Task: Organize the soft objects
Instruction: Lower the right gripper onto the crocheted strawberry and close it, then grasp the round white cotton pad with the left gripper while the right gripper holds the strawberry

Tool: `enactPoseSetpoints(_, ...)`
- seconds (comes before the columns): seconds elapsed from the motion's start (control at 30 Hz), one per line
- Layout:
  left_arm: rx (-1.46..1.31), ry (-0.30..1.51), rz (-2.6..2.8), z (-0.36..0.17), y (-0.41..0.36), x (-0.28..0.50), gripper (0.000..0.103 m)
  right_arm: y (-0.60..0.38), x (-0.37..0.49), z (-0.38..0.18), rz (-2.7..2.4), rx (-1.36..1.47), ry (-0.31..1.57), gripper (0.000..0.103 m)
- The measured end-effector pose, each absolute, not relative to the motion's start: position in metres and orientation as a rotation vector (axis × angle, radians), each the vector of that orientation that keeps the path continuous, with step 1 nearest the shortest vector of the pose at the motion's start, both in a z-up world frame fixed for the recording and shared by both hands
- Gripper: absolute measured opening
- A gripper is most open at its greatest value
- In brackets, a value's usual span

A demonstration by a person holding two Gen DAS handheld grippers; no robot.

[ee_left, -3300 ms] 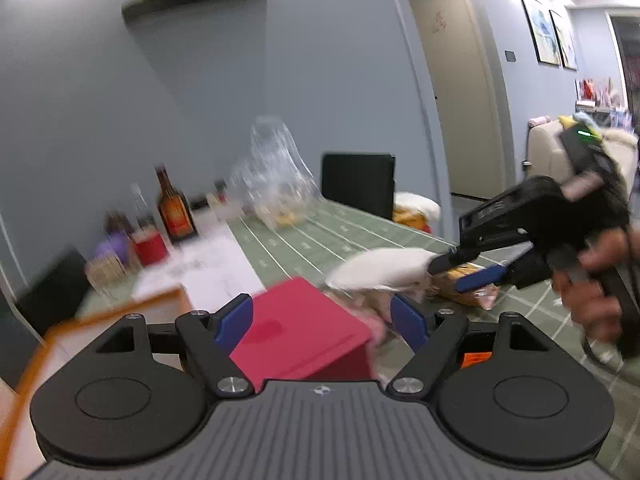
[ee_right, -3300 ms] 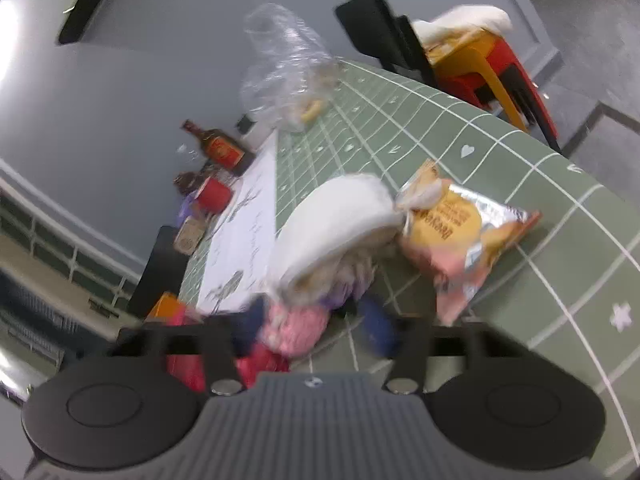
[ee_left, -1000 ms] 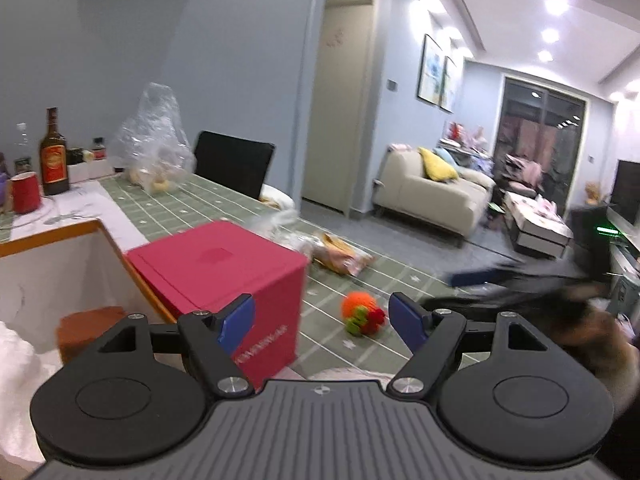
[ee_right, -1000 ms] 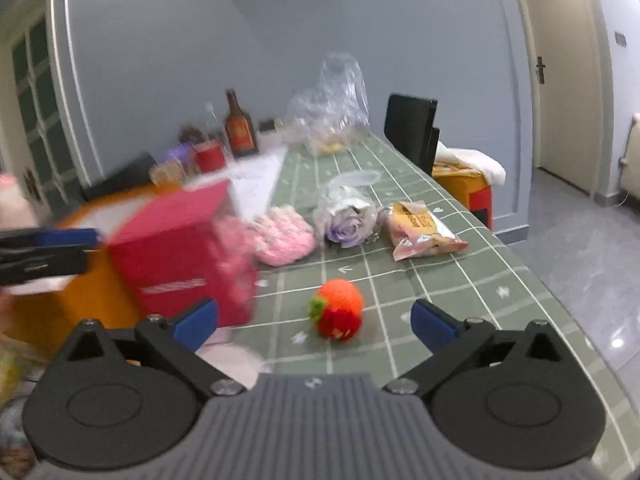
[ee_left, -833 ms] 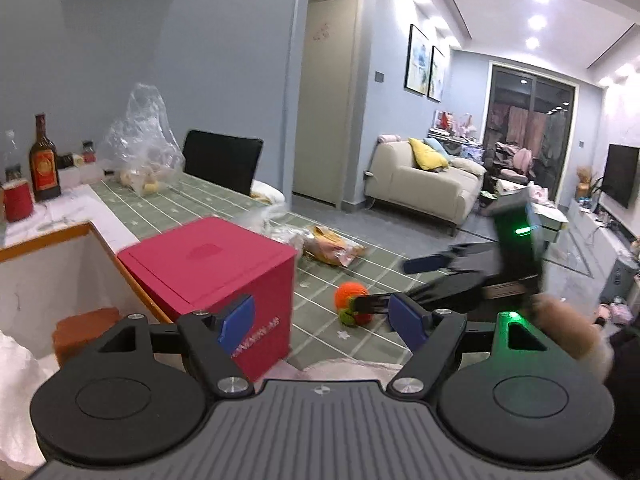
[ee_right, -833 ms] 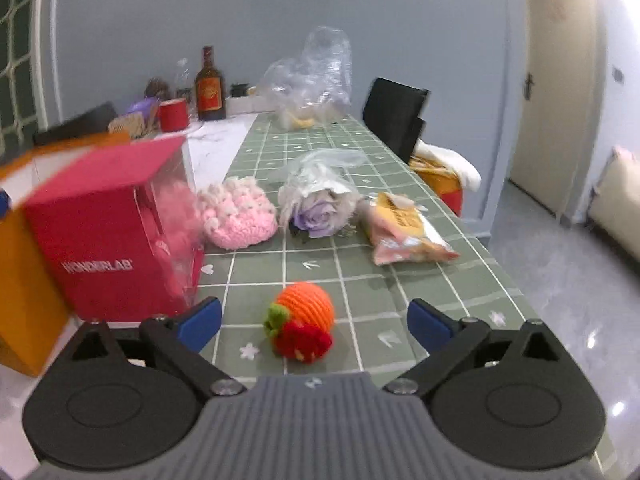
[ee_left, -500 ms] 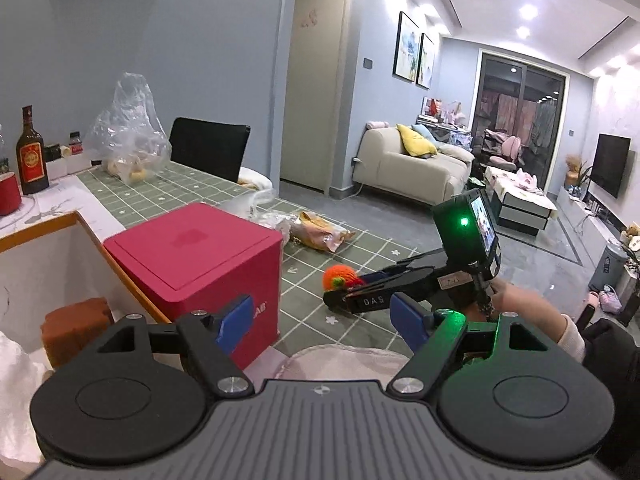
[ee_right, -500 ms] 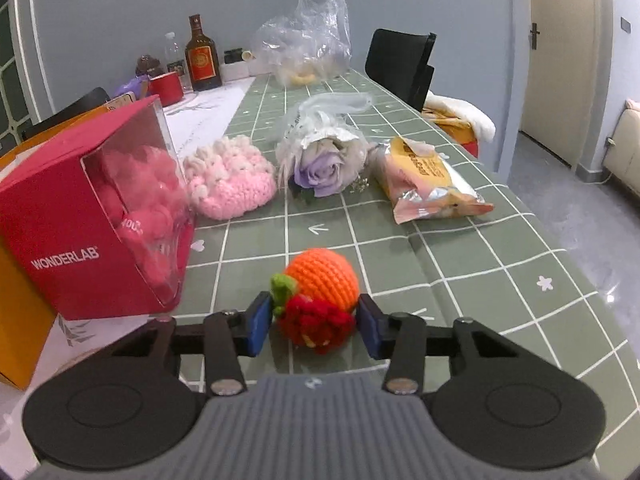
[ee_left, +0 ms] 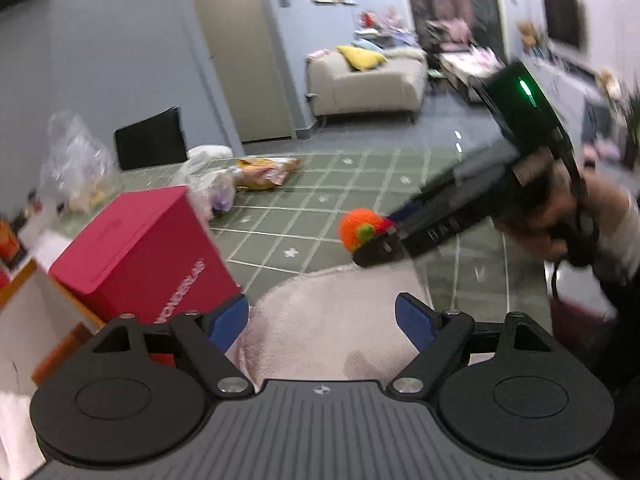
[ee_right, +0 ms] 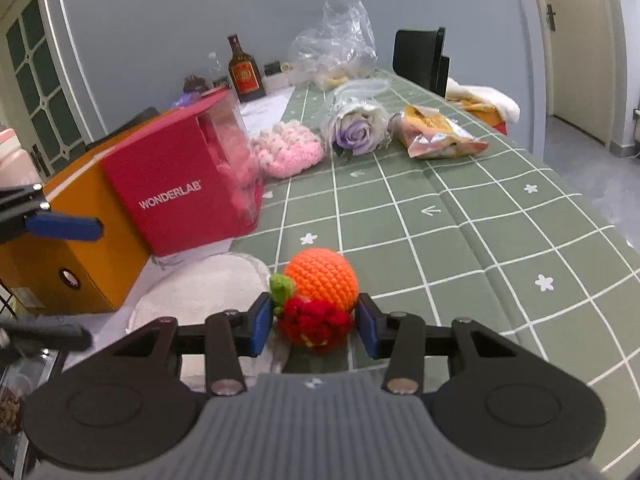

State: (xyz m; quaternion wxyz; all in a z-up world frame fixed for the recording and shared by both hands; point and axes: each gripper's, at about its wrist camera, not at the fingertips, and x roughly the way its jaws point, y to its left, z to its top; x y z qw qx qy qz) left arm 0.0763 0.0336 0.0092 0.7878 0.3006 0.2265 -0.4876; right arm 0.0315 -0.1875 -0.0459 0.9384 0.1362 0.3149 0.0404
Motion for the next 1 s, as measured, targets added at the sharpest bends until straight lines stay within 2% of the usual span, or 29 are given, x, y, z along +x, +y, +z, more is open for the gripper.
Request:
enactPoseSetpoints(0.17, 0.804, 0.519, -1.054, -0.015, 0.021, 0.061, 0.097, -0.181, 0.031, -0.047, 0.068, 0.236, 0.631, 0.045)
enactPoseSetpoints(0.33, 0.772, 0.563, -1.107, -0.019, 0.020, 0.065, 0.098, -0.171, 0.032, -0.048, 0.087, 0.148, 0.624, 0.045)
enactPoseSetpoints(0.43, 0.763, 0.563, -1.109, -0.021, 0.020, 0.068, 0.102, -0.167, 0.034, -0.049, 0.088, 0.115, 0.622, 0.045)
enactPoseSetpoints(0.77, 0.888, 0.505, -1.141, -0.028, 0.026, 0.051, 0.102, -0.161, 0.037, -0.051, 0.100, 0.067, 0.618, 0.046)
enactPoseSetpoints(1.0, 0.843, 0.536, -1.111, -0.031, 0.018, 0.065, 0.103, -0.156, 0.037, -0.051, 0.148, 0.050, 0.620, 0.046)
